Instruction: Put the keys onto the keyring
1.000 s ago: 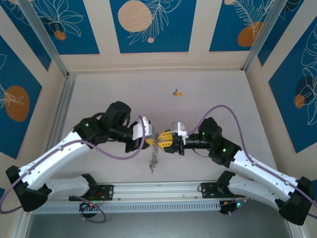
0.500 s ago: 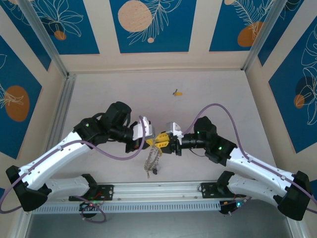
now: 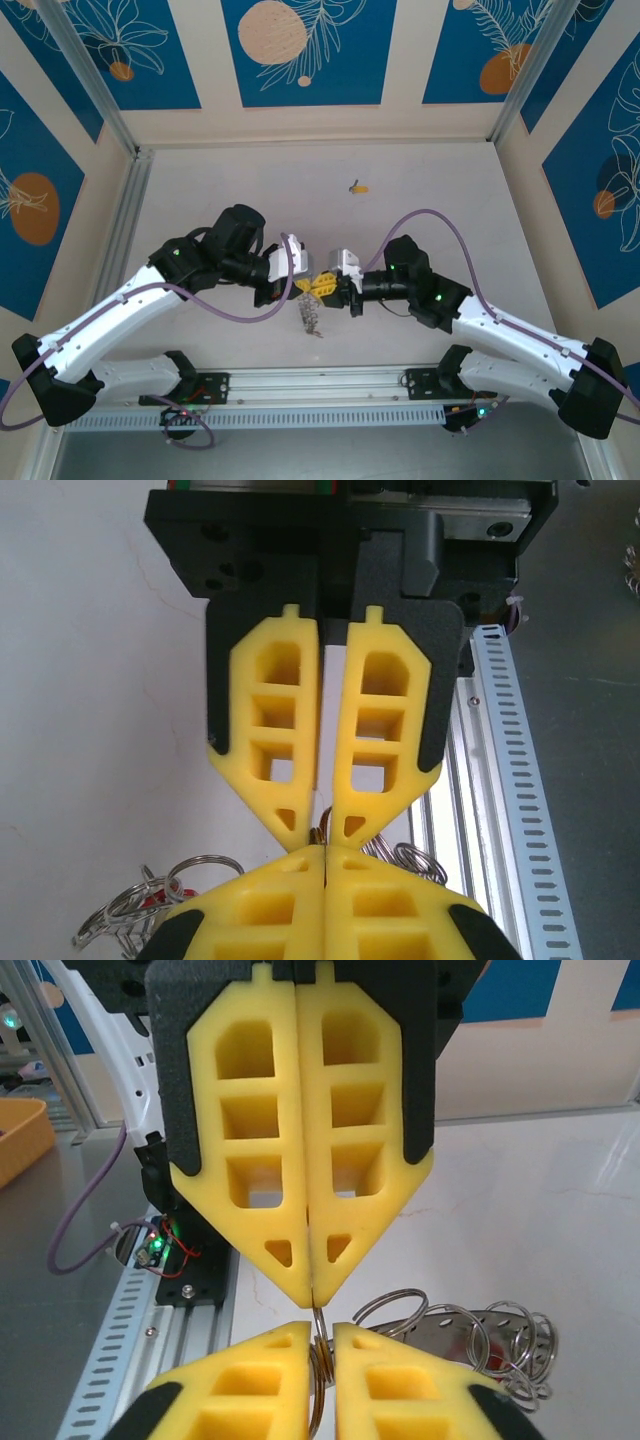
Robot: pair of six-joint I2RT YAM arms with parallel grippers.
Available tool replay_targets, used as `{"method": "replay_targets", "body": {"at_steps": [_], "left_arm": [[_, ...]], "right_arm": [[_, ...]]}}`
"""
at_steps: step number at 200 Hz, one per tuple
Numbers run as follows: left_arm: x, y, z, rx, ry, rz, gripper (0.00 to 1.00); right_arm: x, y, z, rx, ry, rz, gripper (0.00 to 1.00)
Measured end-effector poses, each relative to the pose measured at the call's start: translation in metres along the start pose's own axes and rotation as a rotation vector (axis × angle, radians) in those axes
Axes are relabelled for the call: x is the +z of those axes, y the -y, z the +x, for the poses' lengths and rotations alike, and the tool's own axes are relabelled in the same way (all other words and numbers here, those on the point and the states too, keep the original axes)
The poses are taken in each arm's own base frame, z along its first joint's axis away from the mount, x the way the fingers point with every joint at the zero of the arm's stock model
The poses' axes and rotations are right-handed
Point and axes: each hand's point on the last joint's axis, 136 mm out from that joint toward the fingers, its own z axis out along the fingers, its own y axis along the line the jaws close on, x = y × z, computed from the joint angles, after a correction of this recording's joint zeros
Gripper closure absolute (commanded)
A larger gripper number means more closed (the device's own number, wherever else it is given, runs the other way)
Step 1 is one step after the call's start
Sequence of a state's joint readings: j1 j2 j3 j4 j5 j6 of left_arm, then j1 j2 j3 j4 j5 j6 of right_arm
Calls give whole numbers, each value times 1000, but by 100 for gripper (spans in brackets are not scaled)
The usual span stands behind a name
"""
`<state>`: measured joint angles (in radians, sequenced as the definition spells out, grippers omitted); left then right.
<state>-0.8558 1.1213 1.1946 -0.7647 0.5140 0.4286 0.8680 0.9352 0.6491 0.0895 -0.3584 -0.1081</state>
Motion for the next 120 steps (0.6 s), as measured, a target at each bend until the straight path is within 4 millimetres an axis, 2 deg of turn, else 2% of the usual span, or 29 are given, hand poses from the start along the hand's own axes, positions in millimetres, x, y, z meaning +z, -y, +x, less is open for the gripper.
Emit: {"method": "replay_targets", "body": {"at_steps": [10, 57, 73, 83, 120], "left_arm": [[0, 0, 1, -2, -4, -2, 100], [-1, -4, -2, -2, 12, -28, 100], [-6, -2, -4, 0, 48, -43, 78], [-12, 1, -6, -11, 78, -52, 69], [-31, 15, -16, -1, 193, -54, 62]], "right_arm": [[0, 0, 0, 7, -2, 0, 100], [-3, 4, -1, -6, 18, 30, 100], [-10, 5, -5, -14, 54, 47, 100], [-15, 6, -5, -12, 76, 61, 100], [-25, 3, -14, -7, 158, 55, 100]]}}
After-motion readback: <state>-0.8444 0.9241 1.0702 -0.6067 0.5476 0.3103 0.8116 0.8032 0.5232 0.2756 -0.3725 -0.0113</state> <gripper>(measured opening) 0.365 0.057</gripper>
